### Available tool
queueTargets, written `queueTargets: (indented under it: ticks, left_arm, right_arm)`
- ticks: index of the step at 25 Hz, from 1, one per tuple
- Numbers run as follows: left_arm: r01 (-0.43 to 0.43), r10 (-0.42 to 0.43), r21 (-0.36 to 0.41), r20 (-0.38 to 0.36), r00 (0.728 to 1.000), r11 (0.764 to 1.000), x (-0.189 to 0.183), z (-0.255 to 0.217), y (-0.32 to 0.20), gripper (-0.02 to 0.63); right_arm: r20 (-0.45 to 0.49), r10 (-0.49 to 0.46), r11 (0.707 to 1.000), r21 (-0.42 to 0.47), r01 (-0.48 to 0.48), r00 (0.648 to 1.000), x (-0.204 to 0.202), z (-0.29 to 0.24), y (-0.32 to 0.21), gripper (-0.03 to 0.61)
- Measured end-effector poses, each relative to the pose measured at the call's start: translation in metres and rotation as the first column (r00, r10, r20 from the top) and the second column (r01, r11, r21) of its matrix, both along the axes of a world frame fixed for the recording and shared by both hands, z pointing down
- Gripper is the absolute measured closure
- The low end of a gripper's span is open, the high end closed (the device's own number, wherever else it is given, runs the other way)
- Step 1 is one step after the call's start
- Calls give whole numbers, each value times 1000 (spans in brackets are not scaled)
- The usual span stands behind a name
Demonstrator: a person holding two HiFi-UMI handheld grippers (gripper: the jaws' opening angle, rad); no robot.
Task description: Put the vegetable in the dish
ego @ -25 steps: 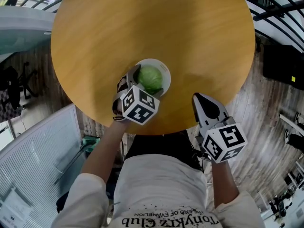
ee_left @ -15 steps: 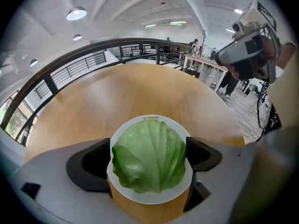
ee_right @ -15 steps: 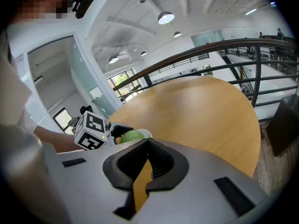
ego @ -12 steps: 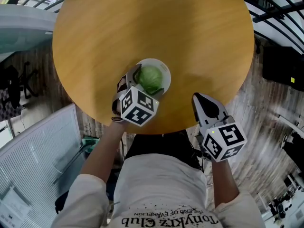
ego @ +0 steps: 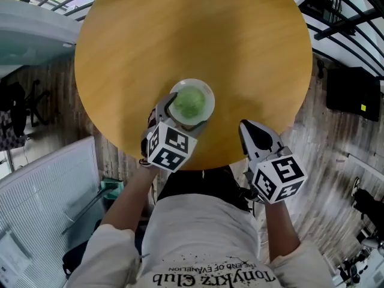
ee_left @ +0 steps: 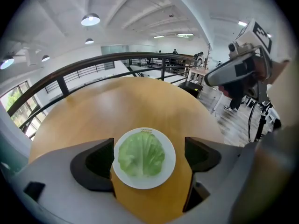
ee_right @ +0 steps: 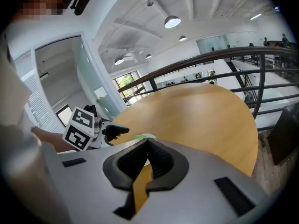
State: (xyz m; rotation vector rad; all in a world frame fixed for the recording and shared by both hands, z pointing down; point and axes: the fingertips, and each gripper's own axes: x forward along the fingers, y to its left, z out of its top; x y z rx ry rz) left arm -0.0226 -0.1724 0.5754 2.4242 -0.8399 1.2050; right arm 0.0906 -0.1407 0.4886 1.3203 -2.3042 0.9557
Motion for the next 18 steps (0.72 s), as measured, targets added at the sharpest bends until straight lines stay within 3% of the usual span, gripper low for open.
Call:
queueTargets:
  ticks: [5,9,18]
  left_arm:
    - [47,-48,-12,-71,996,999,-9,-42,31,124]
    - [94,-91,22,-131,987,995,-15,-78,43,143]
    - [188,-182,1,-234,955,982,-30,-121,78,303]
  right_arm:
    - [-13,-22,1000,17,23,1000,-7,-19,21,563]
    - [-29,-31,999,43,32,999,-10,-34,32,562]
    - [-31,-47,993,110,50,998,-23,-73,47,562]
